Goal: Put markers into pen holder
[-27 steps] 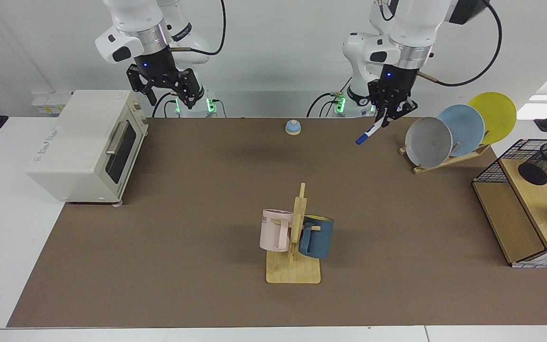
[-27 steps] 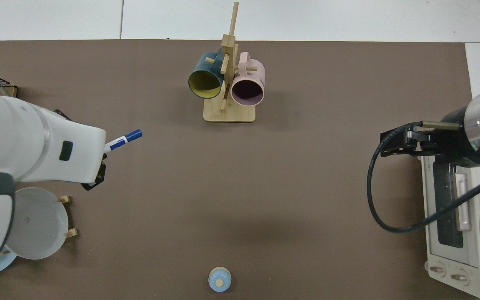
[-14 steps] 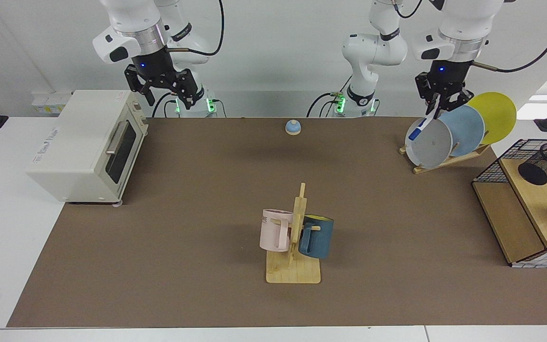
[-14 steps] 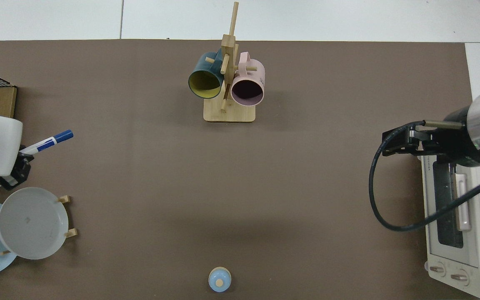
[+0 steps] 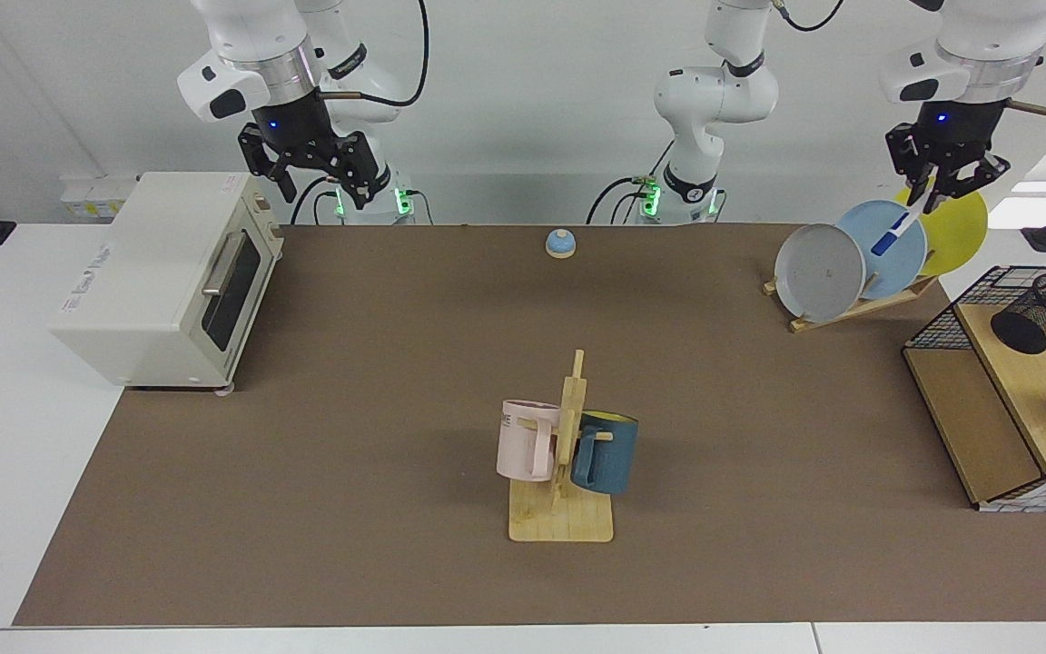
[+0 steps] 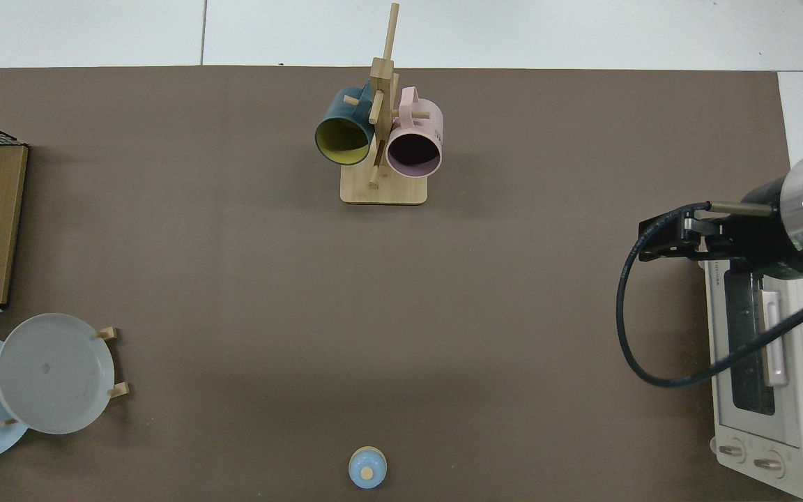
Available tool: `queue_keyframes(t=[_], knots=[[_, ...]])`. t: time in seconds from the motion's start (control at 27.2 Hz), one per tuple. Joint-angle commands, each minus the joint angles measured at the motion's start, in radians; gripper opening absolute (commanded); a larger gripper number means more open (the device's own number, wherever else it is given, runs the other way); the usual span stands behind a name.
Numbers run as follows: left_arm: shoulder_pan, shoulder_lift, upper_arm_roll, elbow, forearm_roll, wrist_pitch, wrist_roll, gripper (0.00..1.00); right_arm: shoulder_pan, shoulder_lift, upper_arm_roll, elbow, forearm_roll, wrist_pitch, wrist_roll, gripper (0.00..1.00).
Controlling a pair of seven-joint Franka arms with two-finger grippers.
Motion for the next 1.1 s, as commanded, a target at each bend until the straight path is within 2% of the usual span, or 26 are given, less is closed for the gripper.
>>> queue_keyframes(t=[0.0,0.15,0.33,0.59,0.77,0.95,1.06], knots=[[0.037,0.023,-0.011,0.038,0.085,0.003,0.119,0.00,-0.002,0.004,0.007,0.012,0.006,-0.025,-0.025,1.00],[0.099,0.039,-0.011,0.054,0.103,0.056,0.227,0.00,0.024,0.004,0.003,0.012,0.006,-0.025,-0.025,1.00],[0.183,0.041,-0.012,0.055,0.109,0.151,0.394,0.00,0.084,0.004,-0.034,0.012,0.008,-0.025,-0.025,1.00],[0.209,0.050,-0.011,0.055,0.178,0.214,0.500,0.00,0.101,0.004,-0.052,0.012,0.008,-0.025,-0.025,1.00],[0.251,0.059,-0.014,0.055,0.236,0.281,0.604,0.00,0.101,0.004,-0.065,0.011,0.008,-0.025,-0.025,1.00],[0.281,0.114,-0.014,0.055,0.353,0.359,0.656,0.00,0.103,0.004,-0.069,0.011,0.008,-0.025,-0.025,1.00],[0.310,0.147,-0.012,0.057,0.379,0.414,0.686,0.00,0.103,0.004,-0.069,0.012,0.008,-0.025,-0.025,1.00]])
